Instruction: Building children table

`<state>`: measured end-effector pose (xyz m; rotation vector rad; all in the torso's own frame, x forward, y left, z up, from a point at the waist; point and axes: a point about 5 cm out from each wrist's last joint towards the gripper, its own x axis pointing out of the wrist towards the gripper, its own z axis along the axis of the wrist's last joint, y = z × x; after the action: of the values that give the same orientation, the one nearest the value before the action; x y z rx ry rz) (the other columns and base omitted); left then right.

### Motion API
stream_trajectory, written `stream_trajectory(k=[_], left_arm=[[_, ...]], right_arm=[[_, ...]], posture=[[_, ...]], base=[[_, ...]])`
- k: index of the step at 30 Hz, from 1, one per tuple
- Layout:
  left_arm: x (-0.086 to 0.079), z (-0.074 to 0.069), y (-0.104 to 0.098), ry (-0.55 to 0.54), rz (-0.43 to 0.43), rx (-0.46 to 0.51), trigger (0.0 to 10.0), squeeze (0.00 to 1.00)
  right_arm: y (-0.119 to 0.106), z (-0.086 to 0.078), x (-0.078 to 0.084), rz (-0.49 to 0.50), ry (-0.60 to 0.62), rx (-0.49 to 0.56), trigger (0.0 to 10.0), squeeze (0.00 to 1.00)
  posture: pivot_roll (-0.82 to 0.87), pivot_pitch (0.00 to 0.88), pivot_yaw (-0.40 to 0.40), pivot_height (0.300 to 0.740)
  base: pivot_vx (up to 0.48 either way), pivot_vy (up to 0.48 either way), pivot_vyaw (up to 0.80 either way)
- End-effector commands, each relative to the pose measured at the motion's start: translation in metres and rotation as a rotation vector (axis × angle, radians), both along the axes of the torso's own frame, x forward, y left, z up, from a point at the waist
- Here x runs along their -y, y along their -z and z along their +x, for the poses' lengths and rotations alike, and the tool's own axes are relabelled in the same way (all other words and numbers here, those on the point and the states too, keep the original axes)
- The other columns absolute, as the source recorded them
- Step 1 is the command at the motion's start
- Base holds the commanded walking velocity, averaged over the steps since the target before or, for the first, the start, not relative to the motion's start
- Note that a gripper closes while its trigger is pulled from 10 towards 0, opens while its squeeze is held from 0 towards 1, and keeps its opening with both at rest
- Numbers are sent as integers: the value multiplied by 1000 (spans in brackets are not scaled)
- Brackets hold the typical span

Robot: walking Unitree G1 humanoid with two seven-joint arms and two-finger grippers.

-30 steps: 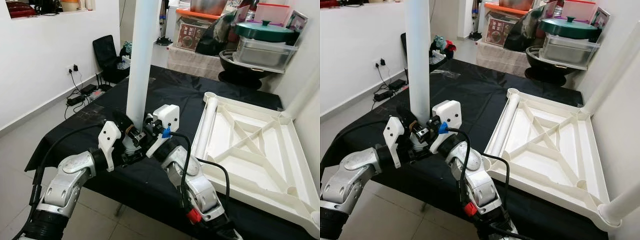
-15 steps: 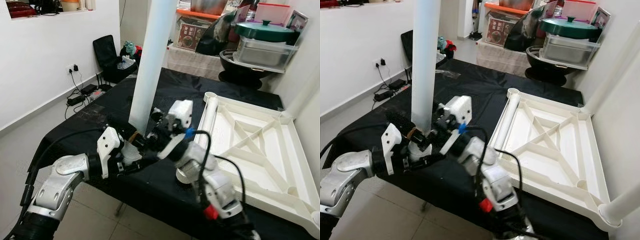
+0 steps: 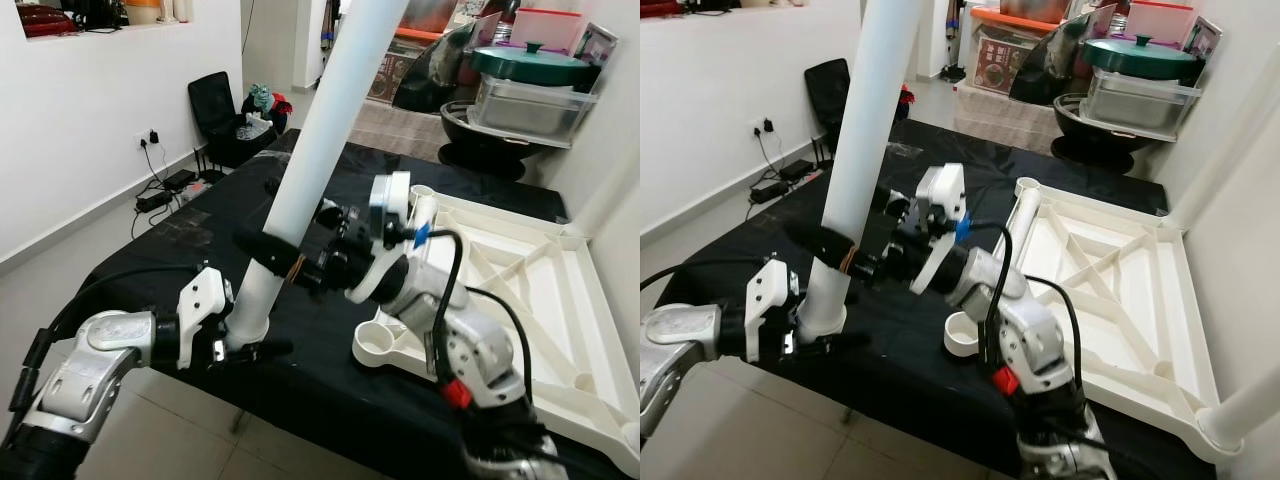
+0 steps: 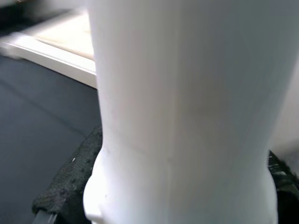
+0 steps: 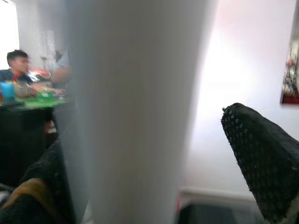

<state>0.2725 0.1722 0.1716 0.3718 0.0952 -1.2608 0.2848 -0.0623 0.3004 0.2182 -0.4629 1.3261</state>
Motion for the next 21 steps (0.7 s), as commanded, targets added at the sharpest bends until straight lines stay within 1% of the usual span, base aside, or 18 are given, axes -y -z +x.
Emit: stream_trajectory(k=[1, 3, 4, 5, 6, 7, 8, 9, 11, 12, 13, 16, 18, 21], left_arm=[[8, -7, 1, 80, 7, -26, 10000, 0], [8, -8, 2, 86, 6, -32, 10000, 0], [9, -8, 2, 94, 10, -32, 10000, 0], [9, -9, 2, 100, 17, -30, 10000, 0], [9, -9, 3, 103, 22, -29, 10000, 0], [9, -9, 3, 103, 22, -29, 10000, 0], [6, -9, 3, 102, 34, -25, 10000, 0], [4, -8, 3, 99, 44, -20, 10000, 0], [4, -8, 3, 99, 44, -20, 10000, 0], [0, -5, 2, 92, 58, -12, 10000, 0], [0, -5, 2, 92, 58, -12, 10000, 0], [-3, -1, -1, 81, 62, -5, 10000, 0], [-2, -1, -2, 81, 61, -5, 10000, 0], [1, 0, -1, 72, 38, -4, 10000, 0]], right_arm=[[-3, -1, 0, 22, -48, -22, 9961, 0], [-3, -1, -1, 24, -60, -26, 9961, 0], [-3, -4, -4, 19, -93, -36, 8902, 0], [-2, -8, -6, 17, -138, -57, 6902, 0], [-1, -11, -7, 15, -170, -70, 6902, 0], [-1, -11, -7, 15, -170, -70, 6902, 0], [-1, -14, -7, 31, -208, -111, 0, 0], [-1, -16, -7, 43, -238, -140, 0, 0], [-1, -16, -7, 43, -238, -140, 0, 0], [0, -22, -6, 52, -302, -185, 0, 0], [0, -22, -6, 52, -302, -185, 0, 0], [2, -28, -6, 42, -356, -207, 0, 0], [3, -28, -6, 40, -357, -208, 0, 0], [3, -25, -6, 73, -272, -189, 0, 0]], posture=[[84, 0, -85, 740], [84, 0, -85, 740], [84, 0, -87, 740], [86, 0, -87, 740], [86, 0, -88, 740], [86, 0, -88, 740], [85, 0, -89, 740], [84, 0, -89, 740], [84, 0, -89, 740], [81, 0, -89, 740], [81, 0, -89, 740], [77, 0, -85, 740], [77, 0, -85, 740], [74, 0, -82, 740]], base=[[0, 0, 0], [0, 0, 0], [0, 0, 0], [0, 0, 0], [0, 0, 0], [0, 0, 0], [0, 0, 0], [0, 0, 0], [0, 0, 0], [0, 0, 0], [0, 0, 0], [0, 0, 0], [0, 0, 0], [0, 0, 0]])
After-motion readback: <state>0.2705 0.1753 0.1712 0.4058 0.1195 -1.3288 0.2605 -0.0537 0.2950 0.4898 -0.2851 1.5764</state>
